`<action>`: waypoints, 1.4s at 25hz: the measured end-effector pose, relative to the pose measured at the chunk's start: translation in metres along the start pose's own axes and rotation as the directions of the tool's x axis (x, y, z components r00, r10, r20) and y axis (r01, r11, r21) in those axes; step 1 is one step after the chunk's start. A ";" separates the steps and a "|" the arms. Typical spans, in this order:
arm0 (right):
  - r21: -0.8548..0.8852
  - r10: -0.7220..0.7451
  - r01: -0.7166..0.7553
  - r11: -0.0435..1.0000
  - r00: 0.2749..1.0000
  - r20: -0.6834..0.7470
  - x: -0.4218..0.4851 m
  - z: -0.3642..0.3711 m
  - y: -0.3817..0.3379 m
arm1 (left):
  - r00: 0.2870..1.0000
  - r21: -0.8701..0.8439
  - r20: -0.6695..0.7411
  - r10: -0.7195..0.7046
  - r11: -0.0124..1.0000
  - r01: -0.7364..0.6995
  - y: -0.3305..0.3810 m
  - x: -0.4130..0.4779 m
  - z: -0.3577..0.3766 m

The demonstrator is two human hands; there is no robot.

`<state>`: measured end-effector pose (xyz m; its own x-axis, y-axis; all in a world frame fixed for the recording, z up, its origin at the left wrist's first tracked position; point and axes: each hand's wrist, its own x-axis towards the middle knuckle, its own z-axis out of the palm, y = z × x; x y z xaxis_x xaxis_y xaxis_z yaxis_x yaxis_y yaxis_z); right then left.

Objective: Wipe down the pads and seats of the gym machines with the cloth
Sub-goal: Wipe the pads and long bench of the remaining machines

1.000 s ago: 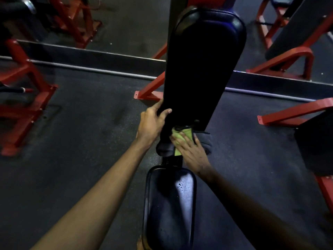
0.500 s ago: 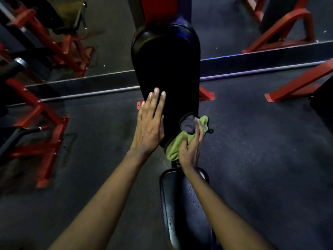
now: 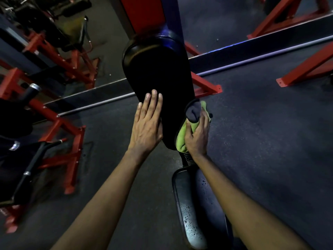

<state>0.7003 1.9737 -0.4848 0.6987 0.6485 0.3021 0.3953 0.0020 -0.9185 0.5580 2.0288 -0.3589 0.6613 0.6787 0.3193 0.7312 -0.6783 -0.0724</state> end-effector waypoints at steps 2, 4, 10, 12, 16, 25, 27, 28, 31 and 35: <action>0.020 0.055 -0.055 0.998 0.998 -0.003 -0.004 -0.003 0.001 | 1.000 0.026 0.008 0.009 1.000 -0.010 -0.001 -0.001 -0.005; 0.049 0.042 -0.040 0.998 0.998 -0.048 0.011 -0.004 -0.021 | 0.999 0.060 0.011 0.032 0.998 -0.032 -0.003 0.000 -0.012; 0.040 -0.109 0.112 0.993 0.992 -0.060 0.055 -0.012 -0.067 | 0.952 0.250 0.008 0.307 0.921 -0.299 -0.008 0.043 -0.036; -0.006 -0.047 0.047 0.999 0.999 -0.004 0.032 -0.012 -0.040 | 0.928 0.292 0.017 0.372 0.886 -0.361 -0.019 0.052 -0.039; -0.011 0.142 -0.142 0.990 0.990 -0.001 0.007 -0.006 -0.016 | 0.888 0.327 0.039 0.459 0.834 -0.445 -0.037 0.059 -0.038; -0.058 0.185 -0.213 0.975 0.932 -0.310 -0.009 0.038 -0.027 | 0.687 0.335 0.010 0.726 0.645 -0.687 -0.071 0.073 -0.017; 0.005 0.309 -0.332 0.943 0.873 -0.377 -0.026 0.054 -0.016 | 0.658 0.341 -0.001 0.753 0.619 -0.708 -0.074 0.075 -0.014; 0.055 0.368 -0.380 0.923 0.835 -0.409 -0.029 0.060 -0.016 | 0.652 0.338 0.001 0.758 0.613 -0.714 -0.075 0.076 -0.013; 0.141 0.522 -0.521 0.842 0.718 -0.460 -0.030 0.075 -0.031 | 0.651 0.307 0.013 0.759 0.617 -0.725 -0.077 0.078 -0.011; 0.042 0.395 -0.425 0.904 0.796 -0.459 -0.036 0.088 -0.048 | 0.644 0.301 -0.016 0.765 0.618 -0.726 -0.076 0.076 -0.008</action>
<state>0.6041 2.0175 -0.4743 0.9858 0.1675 -0.0055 0.0356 -0.2411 -0.9698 0.5515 2.1292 -0.3212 0.9825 -0.0860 0.1654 0.0220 -0.8274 -0.5612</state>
